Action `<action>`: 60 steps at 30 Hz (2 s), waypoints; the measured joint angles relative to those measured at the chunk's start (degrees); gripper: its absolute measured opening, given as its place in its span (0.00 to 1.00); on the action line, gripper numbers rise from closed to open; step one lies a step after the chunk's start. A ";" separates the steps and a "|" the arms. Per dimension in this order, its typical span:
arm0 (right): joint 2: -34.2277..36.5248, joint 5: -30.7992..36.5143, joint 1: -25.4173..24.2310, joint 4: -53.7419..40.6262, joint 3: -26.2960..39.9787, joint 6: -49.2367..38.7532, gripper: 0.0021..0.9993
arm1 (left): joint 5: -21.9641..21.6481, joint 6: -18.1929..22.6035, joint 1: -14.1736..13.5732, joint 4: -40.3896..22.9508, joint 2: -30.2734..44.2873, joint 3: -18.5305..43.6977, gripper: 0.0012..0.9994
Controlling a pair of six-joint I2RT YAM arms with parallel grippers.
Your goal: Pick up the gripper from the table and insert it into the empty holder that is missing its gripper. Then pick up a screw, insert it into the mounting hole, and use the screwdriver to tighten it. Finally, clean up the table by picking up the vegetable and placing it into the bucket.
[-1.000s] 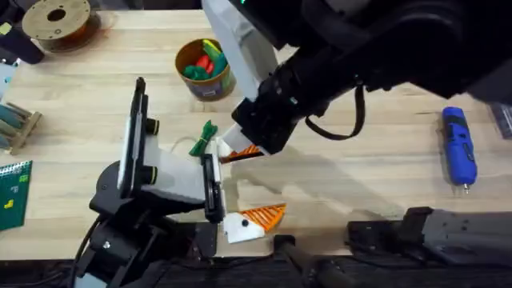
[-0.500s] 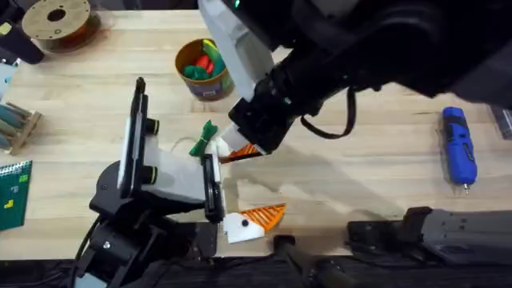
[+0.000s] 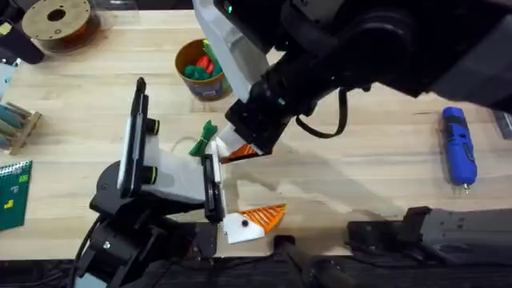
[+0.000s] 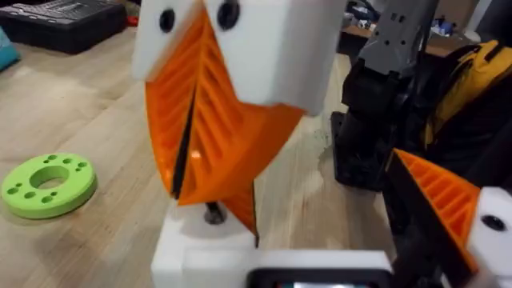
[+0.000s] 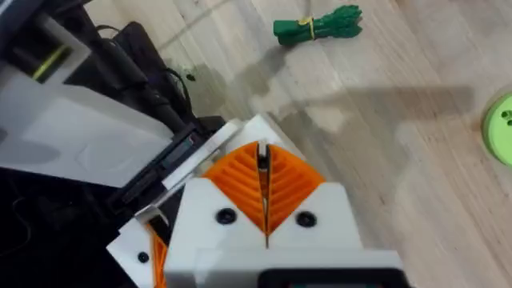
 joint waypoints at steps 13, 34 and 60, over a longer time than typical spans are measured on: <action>0.26 0.00 0.00 0.33 0.00 0.00 0.00 | 0.16 -0.03 0.00 -0.03 0.00 0.00 0.99; 0.55 0.00 0.00 -1.04 0.02 0.00 0.00 | 0.22 0.04 -0.04 -0.02 0.00 0.00 0.99; -0.23 -0.67 0.10 -0.72 -1.42 0.67 0.90 | 0.38 -0.97 -0.04 0.00 0.00 -0.02 0.99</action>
